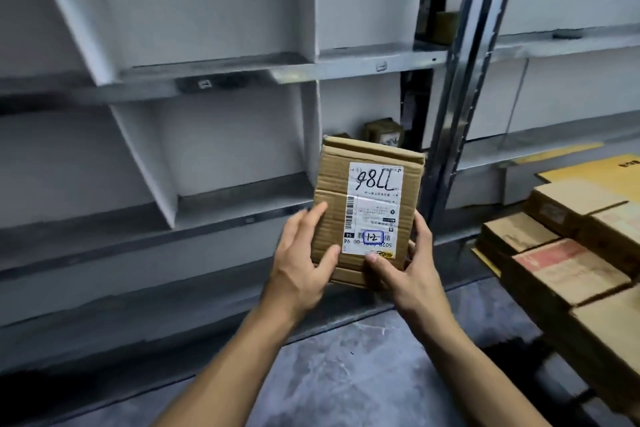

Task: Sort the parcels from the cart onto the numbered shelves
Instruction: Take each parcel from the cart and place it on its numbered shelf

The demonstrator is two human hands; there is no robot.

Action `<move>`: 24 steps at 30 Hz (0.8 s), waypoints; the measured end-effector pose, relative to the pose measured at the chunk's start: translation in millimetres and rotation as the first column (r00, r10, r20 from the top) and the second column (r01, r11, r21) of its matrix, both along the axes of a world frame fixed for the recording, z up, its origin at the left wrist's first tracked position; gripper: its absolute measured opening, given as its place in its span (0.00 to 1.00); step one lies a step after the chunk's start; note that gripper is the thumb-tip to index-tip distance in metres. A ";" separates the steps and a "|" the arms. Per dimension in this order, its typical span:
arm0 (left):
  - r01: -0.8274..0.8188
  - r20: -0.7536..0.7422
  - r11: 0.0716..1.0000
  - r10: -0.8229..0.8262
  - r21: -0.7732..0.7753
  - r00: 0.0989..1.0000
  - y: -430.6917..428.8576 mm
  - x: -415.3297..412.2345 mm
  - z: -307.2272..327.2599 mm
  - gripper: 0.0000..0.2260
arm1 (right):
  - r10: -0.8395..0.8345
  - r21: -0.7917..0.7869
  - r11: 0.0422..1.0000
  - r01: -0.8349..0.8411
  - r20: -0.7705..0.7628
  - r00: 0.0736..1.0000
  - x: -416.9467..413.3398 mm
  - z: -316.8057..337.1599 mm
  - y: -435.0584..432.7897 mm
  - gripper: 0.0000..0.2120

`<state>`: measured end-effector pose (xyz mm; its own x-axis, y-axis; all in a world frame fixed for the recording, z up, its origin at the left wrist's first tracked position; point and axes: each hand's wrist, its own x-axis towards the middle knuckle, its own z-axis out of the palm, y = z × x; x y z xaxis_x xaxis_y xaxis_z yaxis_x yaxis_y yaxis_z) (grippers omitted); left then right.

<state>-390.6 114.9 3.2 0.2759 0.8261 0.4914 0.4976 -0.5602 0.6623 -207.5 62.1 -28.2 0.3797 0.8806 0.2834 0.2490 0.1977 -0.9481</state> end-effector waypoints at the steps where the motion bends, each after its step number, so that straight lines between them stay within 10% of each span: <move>1: -0.016 -0.020 1.000 0.016 0.003 1.000 1.6 -15.0 5.6 0.29 | 0.019 0.012 1.000 -0.019 -0.014 1.000 -13.6 3.5 5.3 0.43; 14: -0.183 -0.315 0.966 0.234 0.181 0.920 11.1 -161.8 62.1 0.23 | 0.188 0.073 0.980 -0.187 -0.011 0.982 -113.3 31.9 55.5 0.43; 24: -0.263 -0.679 0.885 0.464 0.384 0.570 50.7 -211.6 98.5 0.22 | 0.288 0.239 0.930 -0.278 -0.007 0.958 -147.8 73.5 137.0 0.41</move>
<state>-602.2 165.6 101.6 0.3228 0.8391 0.4378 0.9464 -0.2918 -0.1384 -355.3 199.0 45.3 0.1402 0.8643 0.4830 0.1123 0.4708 -0.8751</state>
